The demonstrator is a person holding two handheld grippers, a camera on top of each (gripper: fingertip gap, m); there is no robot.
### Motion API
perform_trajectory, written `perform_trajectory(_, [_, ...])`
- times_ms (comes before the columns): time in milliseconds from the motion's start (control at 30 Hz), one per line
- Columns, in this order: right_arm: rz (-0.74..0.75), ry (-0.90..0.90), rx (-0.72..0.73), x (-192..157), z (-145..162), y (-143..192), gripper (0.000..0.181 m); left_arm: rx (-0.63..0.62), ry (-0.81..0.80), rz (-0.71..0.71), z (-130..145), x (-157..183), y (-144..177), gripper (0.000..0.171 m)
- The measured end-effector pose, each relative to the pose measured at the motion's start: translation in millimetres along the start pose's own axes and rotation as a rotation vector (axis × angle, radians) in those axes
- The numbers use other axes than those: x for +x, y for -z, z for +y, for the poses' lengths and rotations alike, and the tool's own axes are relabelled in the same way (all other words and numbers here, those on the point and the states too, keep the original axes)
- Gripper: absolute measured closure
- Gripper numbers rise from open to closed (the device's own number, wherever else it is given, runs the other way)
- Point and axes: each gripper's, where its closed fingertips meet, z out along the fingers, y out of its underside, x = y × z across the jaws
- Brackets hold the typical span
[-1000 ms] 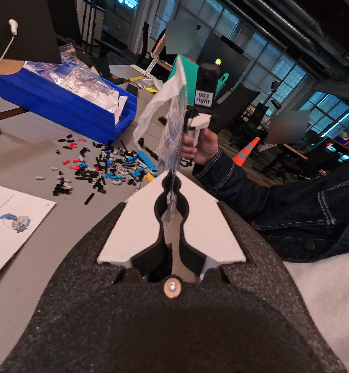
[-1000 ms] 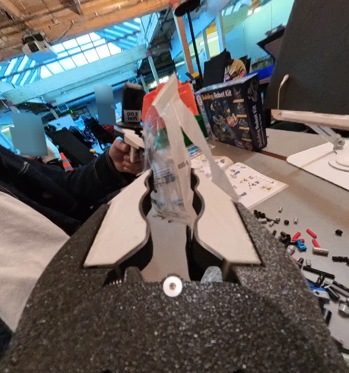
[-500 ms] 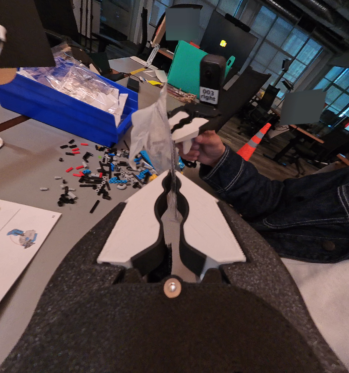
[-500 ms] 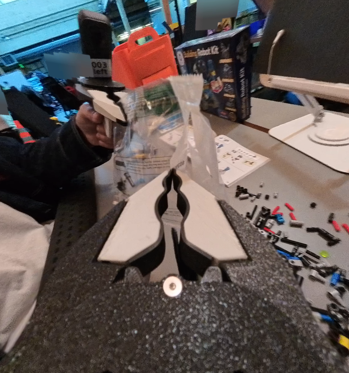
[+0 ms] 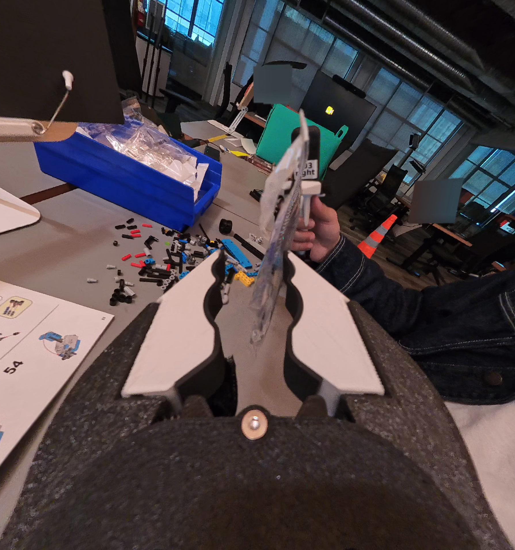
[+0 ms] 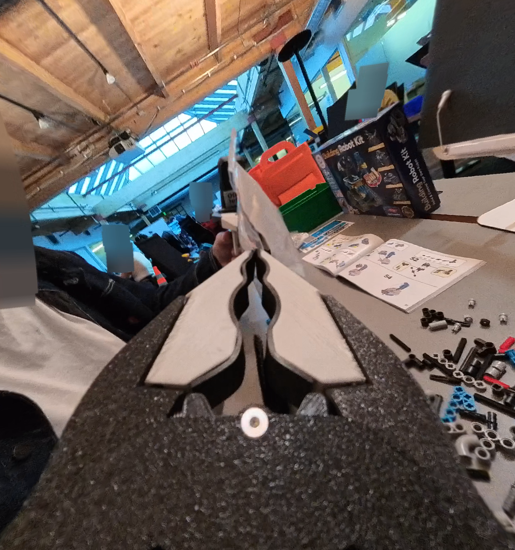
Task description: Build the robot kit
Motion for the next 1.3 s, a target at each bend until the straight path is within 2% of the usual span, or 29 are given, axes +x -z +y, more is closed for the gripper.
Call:
perform_trajectory(133, [-0.007,-0.078,0.079,10.3,-5.4,10.1,0.181,-0.011,0.032,0.008,24.3,-4.1,-2.6,0.132])
perform_trajectory(300, [-0.022,-0.157,0.158,15.9,-13.9,19.5,0.181,-0.111,0.005,-0.005,58.8,-5.9,-21.0,0.133])
perform_trajectory(400, [-0.023,-0.150,0.143,12.3,-13.4,19.4,0.181,-0.127,-0.061,-0.009,61.3,-3.8,-33.5,0.158])
perform_trajectory(467, [0.043,-0.127,0.115,18.3,-12.0,20.5,0.181,-0.155,-0.076,0.001,61.4,-0.1,-39.7,0.171])
perform_trajectory(500, [0.112,-0.099,0.089,25.9,-10.1,21.7,0.181,-0.155,-0.043,0.000,59.1,0.3,-42.3,0.171])
perform_trajectory(600, [0.432,0.148,-0.037,54.9,-4.5,35.0,0.177,-0.123,0.161,0.001,47.7,-1.2,-51.7,0.171])
perform_trajectory(667, [0.681,0.381,-0.081,61.3,-15.8,55.5,0.149,-0.101,0.240,-0.009,40.8,-4.2,-57.8,0.171])
perform_trajectory(733, [0.845,0.593,-0.139,45.9,-20.9,68.6,0.142,-0.074,0.324,-0.011,34.4,-6.7,-62.5,0.171])
perform_trajectory(767, [0.871,0.688,-0.193,33.6,-13.3,65.5,0.139,-0.054,0.379,0.001,30.7,-7.3,-64.5,0.171])
perform_trajectory(833, [0.868,0.807,-0.315,14.6,21.9,44.2,0.138,-0.009,0.489,0.028,24.7,-8.4,-68.7,0.171])
perform_trajectory(867, [0.878,0.850,-0.392,12.1,45.9,32.5,0.136,0.009,0.532,0.042,22.4,-8.3,-71.3,0.171])
perform_trajectory(933, [1.001,1.018,-0.565,19.4,82.3,23.8,0.136,0.033,0.594,0.080,19.1,-4.8,-77.2,0.171])
perform_trajectory(1000, [1.122,1.218,-0.607,20.2,92.7,20.3,0.159,0.039,0.631,0.100,18.3,-1.9,-82.3,0.171])
perform_trajectory(1033, [1.135,1.252,-0.595,18.5,96.0,16.1,0.163,0.036,0.641,0.100,19.3,-1.4,-84.5,0.171])
perform_trajectory(1133, [1.221,1.281,-0.567,18.7,86.8,18.9,0.162,0.026,0.675,0.103,22.2,-0.6,-88.6,0.171])
perform_trajectory(1233, [1.205,1.245,-0.636,27.9,91.1,21.4,0.154,0.032,0.721,0.126,22.2,0.9,-89.6,0.171])
perform_trajectory(1300, [1.231,1.275,-0.702,36.2,94.6,26.0,0.157,0.020,0.737,0.127,25.4,1.0,-91.8,0.171])
